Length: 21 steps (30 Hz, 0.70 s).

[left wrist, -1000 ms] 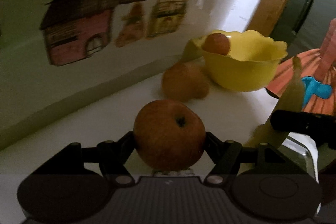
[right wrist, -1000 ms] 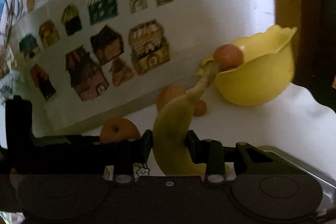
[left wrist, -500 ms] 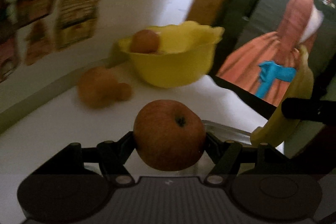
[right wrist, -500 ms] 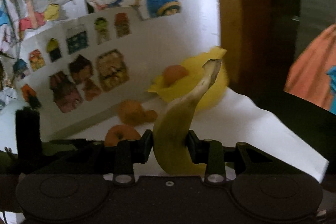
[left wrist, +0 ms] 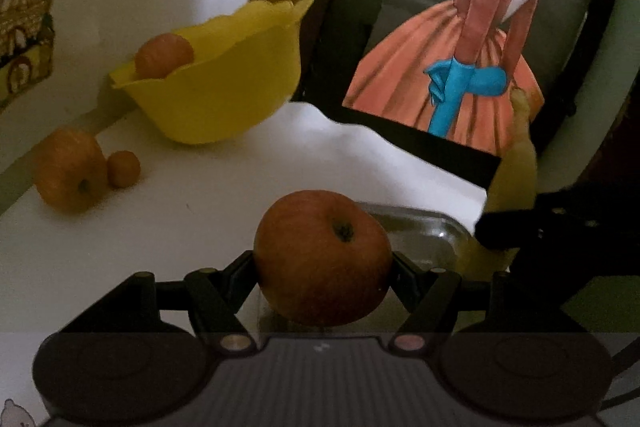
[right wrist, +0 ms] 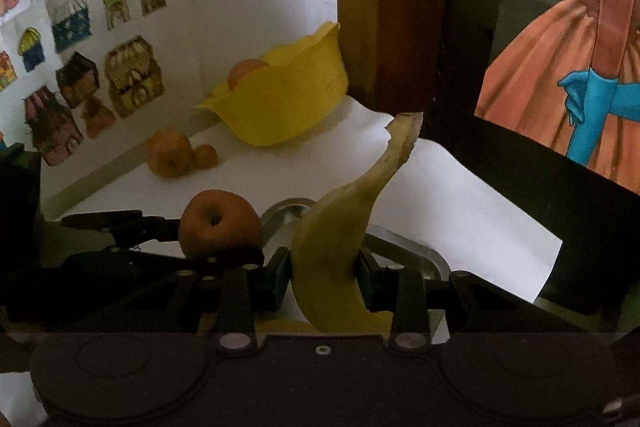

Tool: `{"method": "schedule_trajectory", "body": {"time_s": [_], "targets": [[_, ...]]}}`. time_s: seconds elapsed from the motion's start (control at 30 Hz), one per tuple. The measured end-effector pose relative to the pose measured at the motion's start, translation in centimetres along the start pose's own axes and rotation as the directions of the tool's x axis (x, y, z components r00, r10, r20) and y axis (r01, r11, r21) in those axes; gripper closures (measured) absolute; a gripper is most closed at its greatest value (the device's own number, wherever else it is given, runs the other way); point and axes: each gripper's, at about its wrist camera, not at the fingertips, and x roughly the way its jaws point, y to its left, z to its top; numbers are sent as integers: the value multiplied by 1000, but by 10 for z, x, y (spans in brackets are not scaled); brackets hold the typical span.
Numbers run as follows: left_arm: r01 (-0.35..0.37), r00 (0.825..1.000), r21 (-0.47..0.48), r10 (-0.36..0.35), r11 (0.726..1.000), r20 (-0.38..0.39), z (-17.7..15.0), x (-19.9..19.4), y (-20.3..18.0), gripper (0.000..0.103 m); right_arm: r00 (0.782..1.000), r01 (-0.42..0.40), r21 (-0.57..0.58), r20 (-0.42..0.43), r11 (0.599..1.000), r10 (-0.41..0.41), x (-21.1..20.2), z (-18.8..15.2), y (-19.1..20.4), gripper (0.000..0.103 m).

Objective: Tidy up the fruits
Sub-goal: 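Carry the apple toward the metal tray with the left tool while the right tool carries the banana, then lower the apple into the tray and open the left tool while the right tool releases the banana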

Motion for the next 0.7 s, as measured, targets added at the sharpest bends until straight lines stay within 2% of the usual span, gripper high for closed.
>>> {"method": "schedule_trajectory", "body": {"time_s": [0.07,0.4,0.7], "targets": [[-4,1000,5,4,1000,-15,-1,3,1,29,1000,-4,9,-13,1000,4,9,1,-1,66],[-22,997,15,23,1000,-79,-4,12,6,29,999,8,-93,-33,996,-11,40,17,13,66],[-9,994,62,15,998,-105,-6,11,4,29,983,-36,-301,-181,953,-20,83,39,37,66]]}}
